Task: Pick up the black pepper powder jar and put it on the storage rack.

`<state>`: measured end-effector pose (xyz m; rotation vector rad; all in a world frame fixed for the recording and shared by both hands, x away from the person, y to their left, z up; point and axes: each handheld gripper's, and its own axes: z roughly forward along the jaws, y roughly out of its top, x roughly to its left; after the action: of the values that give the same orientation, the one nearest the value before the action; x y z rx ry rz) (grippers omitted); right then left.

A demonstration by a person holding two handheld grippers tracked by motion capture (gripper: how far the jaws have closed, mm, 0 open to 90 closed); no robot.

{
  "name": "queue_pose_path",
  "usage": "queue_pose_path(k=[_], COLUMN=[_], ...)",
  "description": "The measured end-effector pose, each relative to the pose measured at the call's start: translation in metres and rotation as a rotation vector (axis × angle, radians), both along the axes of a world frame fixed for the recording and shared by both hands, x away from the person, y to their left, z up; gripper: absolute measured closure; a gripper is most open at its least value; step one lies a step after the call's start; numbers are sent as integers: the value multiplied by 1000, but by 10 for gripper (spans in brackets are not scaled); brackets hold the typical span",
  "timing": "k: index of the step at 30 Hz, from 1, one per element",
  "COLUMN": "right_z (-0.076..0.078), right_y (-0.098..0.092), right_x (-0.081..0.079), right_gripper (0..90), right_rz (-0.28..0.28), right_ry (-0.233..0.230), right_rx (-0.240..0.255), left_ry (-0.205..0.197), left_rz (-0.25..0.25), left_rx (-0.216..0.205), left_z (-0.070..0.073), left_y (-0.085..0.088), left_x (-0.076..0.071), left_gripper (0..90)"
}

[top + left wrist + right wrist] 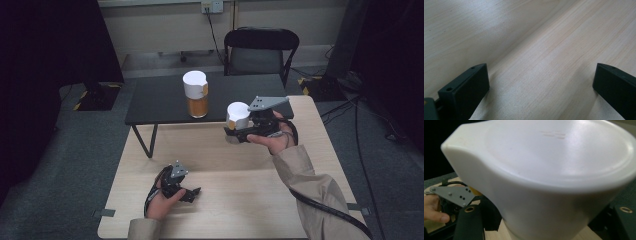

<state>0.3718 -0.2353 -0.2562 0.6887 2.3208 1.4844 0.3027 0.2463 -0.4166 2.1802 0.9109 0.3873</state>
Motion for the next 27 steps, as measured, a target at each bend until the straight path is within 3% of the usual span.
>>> queue_pose_path(k=[21,27], right_z=[42,51], right_y=[14,17], right_x=[8,10], right_gripper=[300,303], right_rz=[-25,-56], right_ry=[-8,-20], right_rx=[-5,19], left_ry=[1,1], left_rz=[0,0], left_rx=[2,1], left_z=[0,0], left_y=[0,0], left_x=[0,0], left_gripper=[0,0])
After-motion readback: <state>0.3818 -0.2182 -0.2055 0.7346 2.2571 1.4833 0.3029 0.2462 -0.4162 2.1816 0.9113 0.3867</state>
